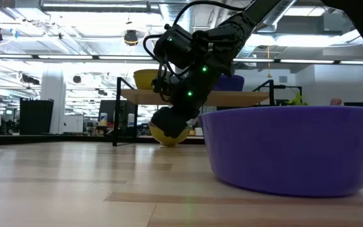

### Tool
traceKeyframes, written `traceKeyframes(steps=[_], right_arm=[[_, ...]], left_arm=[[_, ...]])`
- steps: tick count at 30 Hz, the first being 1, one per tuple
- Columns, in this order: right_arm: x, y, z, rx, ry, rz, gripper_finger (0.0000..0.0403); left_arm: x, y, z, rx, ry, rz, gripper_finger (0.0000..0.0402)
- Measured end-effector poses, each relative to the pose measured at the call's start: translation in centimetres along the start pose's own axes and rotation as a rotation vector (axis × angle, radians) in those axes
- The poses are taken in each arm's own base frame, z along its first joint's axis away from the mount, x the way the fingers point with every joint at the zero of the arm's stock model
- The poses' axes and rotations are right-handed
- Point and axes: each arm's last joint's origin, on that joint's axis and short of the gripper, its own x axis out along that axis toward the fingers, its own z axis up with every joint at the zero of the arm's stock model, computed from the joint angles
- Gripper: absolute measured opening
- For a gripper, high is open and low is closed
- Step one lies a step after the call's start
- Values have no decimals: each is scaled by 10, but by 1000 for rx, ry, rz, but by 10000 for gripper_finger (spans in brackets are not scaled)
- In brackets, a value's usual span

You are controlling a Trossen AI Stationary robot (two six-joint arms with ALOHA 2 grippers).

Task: Pick & Place Mini bowls
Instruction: Stack the white bowl on top of the white bowl on the shelf

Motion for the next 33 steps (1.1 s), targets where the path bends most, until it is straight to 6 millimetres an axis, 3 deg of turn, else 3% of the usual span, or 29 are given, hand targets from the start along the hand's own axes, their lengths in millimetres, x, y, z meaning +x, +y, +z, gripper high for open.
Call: traceKeyframes(steps=[17,33], right_arm=[[1,-1,-5,-25,42,-2,7],[-3,5,-4,-37,34,3,2]], left_arm=[[0,0,0,0,0,0,166],[0,0,0,0,0,0,166]])
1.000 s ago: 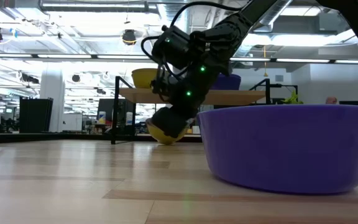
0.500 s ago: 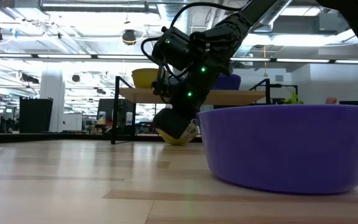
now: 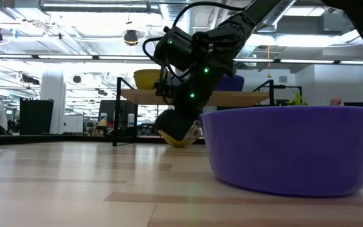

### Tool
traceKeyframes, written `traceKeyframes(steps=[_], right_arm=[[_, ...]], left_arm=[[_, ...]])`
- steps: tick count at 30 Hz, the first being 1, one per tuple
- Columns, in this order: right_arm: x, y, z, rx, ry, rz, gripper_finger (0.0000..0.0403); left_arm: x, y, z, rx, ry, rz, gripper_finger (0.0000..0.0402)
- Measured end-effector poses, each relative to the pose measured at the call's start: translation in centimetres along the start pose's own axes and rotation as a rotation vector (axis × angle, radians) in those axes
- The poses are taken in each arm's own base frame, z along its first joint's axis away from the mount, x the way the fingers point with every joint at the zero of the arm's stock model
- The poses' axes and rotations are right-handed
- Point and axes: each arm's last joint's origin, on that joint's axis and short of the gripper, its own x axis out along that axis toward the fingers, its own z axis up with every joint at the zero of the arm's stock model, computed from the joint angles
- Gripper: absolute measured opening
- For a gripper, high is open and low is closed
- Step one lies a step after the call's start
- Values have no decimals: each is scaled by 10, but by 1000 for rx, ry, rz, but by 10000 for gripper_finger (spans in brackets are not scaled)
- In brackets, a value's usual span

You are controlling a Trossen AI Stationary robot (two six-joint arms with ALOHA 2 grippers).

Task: Pick & Place Mini bowls
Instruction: Stack the white bowl on top of the white bowl on the shelf

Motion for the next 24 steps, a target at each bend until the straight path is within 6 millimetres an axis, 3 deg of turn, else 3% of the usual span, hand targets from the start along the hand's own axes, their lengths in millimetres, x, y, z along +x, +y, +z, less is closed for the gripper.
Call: traceKeyframes(steps=[11,24], right_arm=[[-12,16,1,-29,-24,27,1],[-50,61,7,-65,-98,163,0]], left_arm=[[0,0,0,0,-1,0,166],[0,0,0,0,0,0,166]])
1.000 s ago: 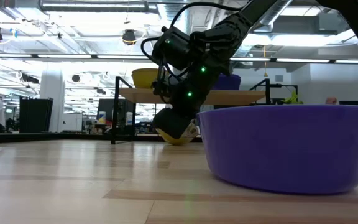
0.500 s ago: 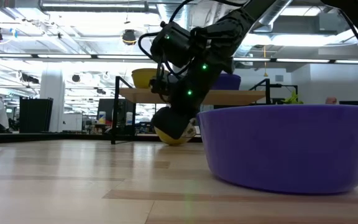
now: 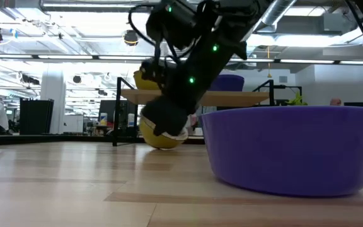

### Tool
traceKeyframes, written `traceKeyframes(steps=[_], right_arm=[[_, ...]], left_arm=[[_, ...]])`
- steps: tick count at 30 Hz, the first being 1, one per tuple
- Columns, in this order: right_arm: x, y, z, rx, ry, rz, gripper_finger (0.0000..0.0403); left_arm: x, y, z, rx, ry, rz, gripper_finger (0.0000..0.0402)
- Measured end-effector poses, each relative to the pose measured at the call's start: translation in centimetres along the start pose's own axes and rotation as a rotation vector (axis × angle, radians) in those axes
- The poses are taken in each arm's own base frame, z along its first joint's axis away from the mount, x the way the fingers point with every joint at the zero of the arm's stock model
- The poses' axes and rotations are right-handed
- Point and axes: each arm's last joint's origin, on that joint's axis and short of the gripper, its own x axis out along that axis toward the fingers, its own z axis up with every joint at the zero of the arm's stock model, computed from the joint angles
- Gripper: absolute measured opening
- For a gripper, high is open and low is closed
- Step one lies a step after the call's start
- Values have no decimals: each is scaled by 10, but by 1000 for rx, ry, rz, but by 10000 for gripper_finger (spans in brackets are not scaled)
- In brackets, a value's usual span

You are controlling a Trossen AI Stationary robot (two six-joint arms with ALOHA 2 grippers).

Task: Pick & Place Mini bowls
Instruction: Stack the white bowl on top of the white bowl on the shelf

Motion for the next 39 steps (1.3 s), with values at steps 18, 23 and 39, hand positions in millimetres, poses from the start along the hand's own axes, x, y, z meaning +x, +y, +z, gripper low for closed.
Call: traceKeyframes(steps=[18,23,39], right_arm=[[-50,43,28,-14,3,272,1],[-51,46,27,34,23,342,1],[-54,51,27,97,40,409,0]], left_arm=[[0,0,0,-1,-1,0,166],[0,0,0,-1,0,0,166],[0,0,0,1,3,0,172]])
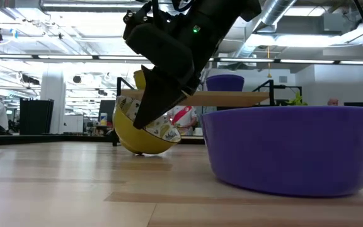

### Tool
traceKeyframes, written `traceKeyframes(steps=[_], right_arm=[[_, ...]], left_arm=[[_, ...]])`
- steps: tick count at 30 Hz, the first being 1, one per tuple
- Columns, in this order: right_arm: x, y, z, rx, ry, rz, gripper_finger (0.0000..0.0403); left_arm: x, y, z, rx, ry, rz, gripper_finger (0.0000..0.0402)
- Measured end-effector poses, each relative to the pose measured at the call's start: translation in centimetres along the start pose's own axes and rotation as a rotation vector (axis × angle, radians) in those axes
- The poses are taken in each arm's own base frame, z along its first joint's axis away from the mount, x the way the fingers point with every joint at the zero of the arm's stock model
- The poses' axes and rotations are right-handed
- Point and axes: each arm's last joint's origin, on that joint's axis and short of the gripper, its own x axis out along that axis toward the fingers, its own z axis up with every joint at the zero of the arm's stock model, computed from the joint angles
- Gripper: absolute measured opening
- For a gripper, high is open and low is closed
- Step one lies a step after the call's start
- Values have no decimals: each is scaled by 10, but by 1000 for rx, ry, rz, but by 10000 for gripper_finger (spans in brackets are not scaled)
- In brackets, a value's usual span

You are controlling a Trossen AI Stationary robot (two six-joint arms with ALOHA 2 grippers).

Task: Pick & Place Mini bowls
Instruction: Stack the white bowl on top of the white bowl on the shelf

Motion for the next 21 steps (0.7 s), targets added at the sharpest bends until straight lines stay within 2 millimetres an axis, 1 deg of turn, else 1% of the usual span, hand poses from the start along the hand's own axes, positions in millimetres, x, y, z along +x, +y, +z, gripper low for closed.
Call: traceKeyframes(steps=[4,7,11,14,17,21], right_arm=[[0,0,0,0,0,1,9],[0,-2,2,6,-1,3,34],[-3,-3,9,7,-24,6,72],[-5,-7,14,3,-35,14,92],[-7,-7,18,-14,-43,49,105],[-7,-9,19,-11,-45,49,113]], left_arm=[[0,0,0,1,2,0,182],[0,0,0,2,4,1,189],[0,0,0,2,4,1,194],[0,0,-1,3,6,1,195],[0,0,-2,7,15,2,196],[1,0,-2,6,20,3,196]])
